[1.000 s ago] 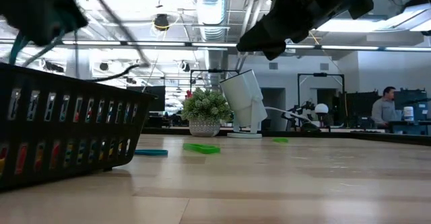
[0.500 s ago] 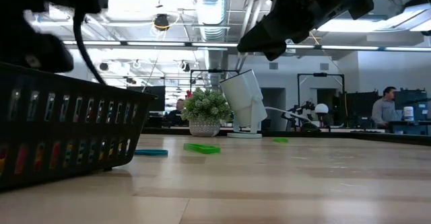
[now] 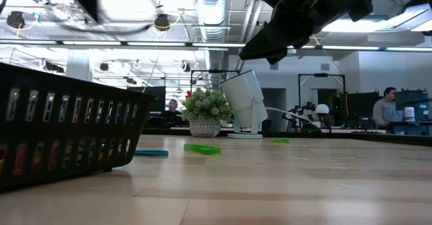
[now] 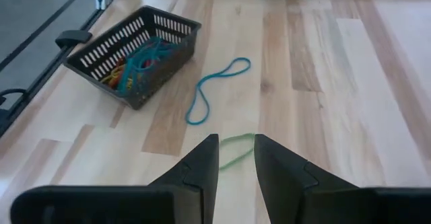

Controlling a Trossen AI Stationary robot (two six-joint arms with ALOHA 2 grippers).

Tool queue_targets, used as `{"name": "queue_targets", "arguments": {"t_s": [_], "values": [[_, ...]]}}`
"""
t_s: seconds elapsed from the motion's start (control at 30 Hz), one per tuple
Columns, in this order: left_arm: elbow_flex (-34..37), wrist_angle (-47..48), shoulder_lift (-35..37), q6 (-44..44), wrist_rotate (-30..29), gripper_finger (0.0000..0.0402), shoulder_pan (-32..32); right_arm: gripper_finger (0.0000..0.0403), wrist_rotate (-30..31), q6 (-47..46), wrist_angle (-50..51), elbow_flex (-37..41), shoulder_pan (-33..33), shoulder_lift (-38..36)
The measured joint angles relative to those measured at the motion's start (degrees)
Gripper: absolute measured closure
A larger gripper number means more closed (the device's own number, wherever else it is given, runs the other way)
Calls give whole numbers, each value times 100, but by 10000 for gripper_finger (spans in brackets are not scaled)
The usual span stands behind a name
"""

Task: Pick and place items into bin
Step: Put the blue rubber band into the black bin

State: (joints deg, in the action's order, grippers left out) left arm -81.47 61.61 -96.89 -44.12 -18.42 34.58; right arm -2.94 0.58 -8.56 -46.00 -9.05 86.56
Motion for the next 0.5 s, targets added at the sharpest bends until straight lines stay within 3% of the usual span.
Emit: {"name": "queue_targets", "arguments": {"t_s": [0.07, 0.2, 0.4, 0.5], "values": [[-229, 214, 3, 59, -437, 315, -143, 312, -2, 111, 11, 0, 40, 0], [-372, 105, -1, 374, 723, 315, -735, 312, -2, 148, 205, 0, 115, 0], [-380, -59, -179, 1273, 488, 315, -1550, 312, -2, 143, 400, 0, 224, 0], [-376, -186, -344, 1749, 720, 315, -1841, 312, -2, 143, 438, 0, 246, 0]]}}
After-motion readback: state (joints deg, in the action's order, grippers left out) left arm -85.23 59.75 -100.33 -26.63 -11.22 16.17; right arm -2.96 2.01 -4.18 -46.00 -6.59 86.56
